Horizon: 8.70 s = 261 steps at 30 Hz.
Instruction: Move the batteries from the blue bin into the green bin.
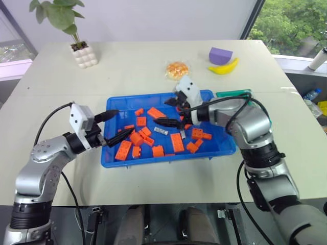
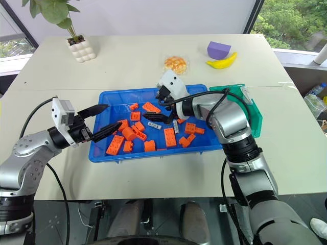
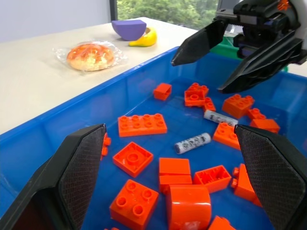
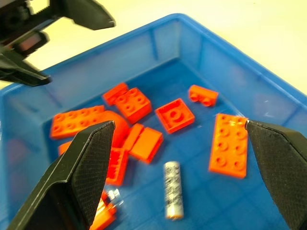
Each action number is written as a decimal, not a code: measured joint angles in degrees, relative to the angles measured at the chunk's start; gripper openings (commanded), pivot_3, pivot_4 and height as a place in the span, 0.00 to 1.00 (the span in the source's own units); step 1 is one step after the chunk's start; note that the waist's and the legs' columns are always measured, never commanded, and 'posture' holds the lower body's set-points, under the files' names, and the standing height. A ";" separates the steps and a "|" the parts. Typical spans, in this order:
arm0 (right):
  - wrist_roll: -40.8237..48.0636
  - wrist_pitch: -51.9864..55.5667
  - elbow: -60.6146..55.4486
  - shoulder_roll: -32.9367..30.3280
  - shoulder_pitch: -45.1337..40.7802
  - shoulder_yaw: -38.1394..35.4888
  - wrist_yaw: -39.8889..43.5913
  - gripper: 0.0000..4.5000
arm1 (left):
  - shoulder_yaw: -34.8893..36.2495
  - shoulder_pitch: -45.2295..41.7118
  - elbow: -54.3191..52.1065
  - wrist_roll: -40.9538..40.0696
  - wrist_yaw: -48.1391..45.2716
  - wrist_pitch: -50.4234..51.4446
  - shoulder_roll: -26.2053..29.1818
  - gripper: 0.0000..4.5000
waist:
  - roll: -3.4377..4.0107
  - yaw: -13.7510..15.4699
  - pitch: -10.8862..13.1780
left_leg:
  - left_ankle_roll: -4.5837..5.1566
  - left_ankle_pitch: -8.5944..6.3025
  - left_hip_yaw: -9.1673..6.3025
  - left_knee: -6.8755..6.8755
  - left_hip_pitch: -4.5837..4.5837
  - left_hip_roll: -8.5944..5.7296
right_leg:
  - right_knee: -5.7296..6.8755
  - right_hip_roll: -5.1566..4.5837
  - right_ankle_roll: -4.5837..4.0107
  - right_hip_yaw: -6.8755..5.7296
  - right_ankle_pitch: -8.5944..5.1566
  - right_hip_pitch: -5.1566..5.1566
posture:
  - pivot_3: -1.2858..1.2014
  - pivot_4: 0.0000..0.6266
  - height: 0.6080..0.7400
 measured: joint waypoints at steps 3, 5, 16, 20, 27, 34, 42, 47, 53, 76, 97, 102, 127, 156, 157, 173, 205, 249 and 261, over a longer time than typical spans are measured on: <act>0.70 0.96 -1.60 -1.74 1.52 0.09 0.19 0.99 | -0.02 0.16 0.00 -0.10 -1.02 0.01 0.78 1.00 | -0.01 0.14 0.00 | 0.00 0.00 -0.01 0.02 0.00 -0.01 | -0.02 -0.01 0.00 0.00 0.00 0.03 | 0.52 0.24 1.00; 0.99 1.67 -2.33 -2.75 3.37 0.60 0.21 0.99 | -0.01 0.18 0.01 -0.31 -2.13 0.04 1.83 1.00 | -0.01 0.12 0.00 | 0.00 0.00 0.00 0.02 0.00 -0.01 | -0.05 -0.01 0.00 0.00 0.00 0.04 | 0.52 0.24 1.00; 0.06 -1.68 -1.47 -1.45 6.20 4.50 -1.49 0.99 | 0.04 0.50 -1.08 -0.54 -2.92 0.83 3.34 1.00 | -0.01 0.05 0.00 | 0.00 0.00 -0.01 0.01 0.00 0.00 | -0.04 0.00 0.00 0.00 0.00 0.04 | 0.52 0.24 1.00; -1.28 -4.47 1.78 -0.45 6.31 6.70 -1.65 0.99 | 0.14 1.28 -3.24 -1.36 -2.58 1.77 3.78 1.00 | -0.01 0.10 0.00 | 0.00 0.00 -0.01 0.02 0.00 -0.01 | -0.04 0.00 0.00 -0.01 0.00 0.04 | 0.52 0.24 1.00; -5.52 -11.59 10.47 1.15 6.54 10.31 -1.13 0.73 | 0.88 2.22 -6.54 -3.02 -1.74 4.17 5.29 1.00 | -0.01 0.03 0.00 | 0.00 0.00 -0.01 0.02 0.00 -0.01 | -0.05 0.01 0.00 0.00 0.00 0.03 | 0.52 0.24 1.00; -8.32 -16.89 15.71 2.75 6.03 10.71 0.20 0.02 | 2.77 2.25 -9.72 -4.68 0.33 5.49 6.06 1.00 | -0.01 0.07 -0.01 | 0.00 0.00 -0.02 0.03 0.01 0.00 | -0.05 0.01 0.00 -0.01 0.00 0.05 | 0.52 0.24 1.00; -9.10 -16.87 16.75 3.62 5.19 10.17 0.54 0.03 | 2.90 2.29 -9.94 -5.43 0.53 6.05 6.58 1.00 | 0.00 0.03 0.00 | -0.01 0.00 -0.02 0.03 0.01 0.00 | -0.04 0.02 0.00 -0.01 0.00 0.04 | 0.52 0.24 1.00; -9.34 -16.13 16.98 3.60 1.52 8.15 -0.22 0.03 | 2.01 2.75 -6.59 -2.97 -2.89 4.65 9.07 1.00 | 0.01 0.02 0.01 | -0.01 0.01 0.00 0.02 0.01 0.00 | -0.03 0.04 0.00 0.00 0.00 0.00 | 0.52 0.24 1.00; -8.83 -13.22 15.52 -0.94 -4.94 2.73 -0.10 0.03 | -2.02 -4.42 1.11 -1.04 -7.08 1.47 8.35 1.00 | 0.01 0.43 0.01 | 0.00 0.00 -0.01 0.03 0.00 -0.06 | -0.03 0.00 0.00 -0.01 0.00 0.02 | 0.52 0.24 1.00; -9.41 -6.67 6.57 -28.32 15.28 -12.39 -1.22 0.03 | -12.84 -22.05 22.07 6.82 -17.24 -7.77 -1.82 1.00 | 0.00 0.29 0.02 | 0.02 0.00 0.09 0.07 -0.01 -0.02 | -0.08 0.00 0.00 -0.02 0.00 0.07 | 0.52 0.24 1.00; -8.05 -5.65 8.31 -25.50 -1.14 -11.93 -2.24 0.98 | -12.08 -22.78 21.66 6.97 -17.16 -7.14 -1.93 1.00 | 0.01 -0.05 0.02 | 0.00 0.01 0.05 0.08 -0.01 0.05 | -0.06 0.07 0.00 -0.02 0.00 0.04 | 0.52 0.24 1.00; 1.13 7.02 2.94 -16.82 -3.46 -15.05 -2.59 0.98 | -9.94 -22.68 18.91 4.10 -16.22 -4.50 -1.90 1.00 | -0.01 0.41 0.01 | 0.00 0.01 -0.02 0.08 -0.01 -0.01 | -0.06 0.02 0.00 -0.05 0.00 0.11 | 0.52 0.24 1.00; 16.47 31.98 -13.32 -2.32 12.22 -19.25 -14.48 0.98 | -6.30 -17.64 9.36 -0.24 -10.61 -1.34 -1.66 1.00 | -0.02 1.33 0.02 | 0.02 0.01 -0.06 0.13 -0.04 -0.06 | -0.02 0.03 0.00 -0.03 0.00 0.10 | 0.52 0.24 1.00; 5.41 11.70 0.41 -2.67 10.99 -2.88 -18.28 0.87 | -6.15 -10.25 2.70 0.53 -0.37 -2.74 -4.68 1.00 | -0.05 1.09 -0.01 | 0.01 0.01 -0.07 0.14 -0.04 -0.04 | 0.00 0.04 0.00 -0.02 0.00 0.09 | 0.52 0.24 1.00; 5.07 11.42 0.41 -2.93 11.02 -2.69 -18.18 0.80 | -6.15 -10.25 2.44 0.53 -0.27 -2.79 -4.69 1.00 | -0.05 1.11 -0.01 | 0.01 0.01 -0.07 0.14 -0.04 -0.04 | 0.00 0.04 0.00 -0.02 0.00 0.09 | 0.52 0.24 1.00; 3.69 8.73 -0.09 -3.74 11.18 -2.20 -16.97 0.00 | -6.13 -10.26 2.37 0.53 0.72 -3.78 -4.93 1.00 | -0.07 1.10 -0.04 | 0.01 0.01 -0.07 0.14 -0.03 -0.04 | -0.01 0.04 0.00 -0.03 0.00 0.10 | 0.52 0.24 1.00; 2.22 2.51 -5.69 -20.80 7.64 5.57 2.57 0.75 | -5.99 -9.24 2.46 0.51 1.09 -3.77 -4.86 1.00 | -0.05 1.38 -0.02 | 0.03 0.00 -0.06 0.13 -0.03 -0.03 | -0.09 0.00 0.00 -0.03 0.00 0.12 | 0.52 0.24 1.00; -9.94 -8.67 8.06 -19.06 -5.84 2.95 4.92 0.01 | -6.85 -11.45 1.73 -4.03 -8.35 3.79 2.34 1.00 | -0.02 1.45 0.01 | 0.00 0.01 -0.06 0.10 -0.04 -0.02 | -0.08 0.04 0.00 -0.04 0.00 0.07 | 0.52 0.24 1.00; -13.32 -12.08 13.04 -31.92 -2.58 -1.84 7.82 0.01 | -11.34 -26.09 19.66 -0.20 -16.88 -1.14 -2.84 1.00 | -0.06 0.75 0.00 | 0.09 -0.04 0.06 0.14 -0.09 -0.04 | -0.09 0.00 0.04 -0.05 0.02 0.03 | 0.52 0.24 1.00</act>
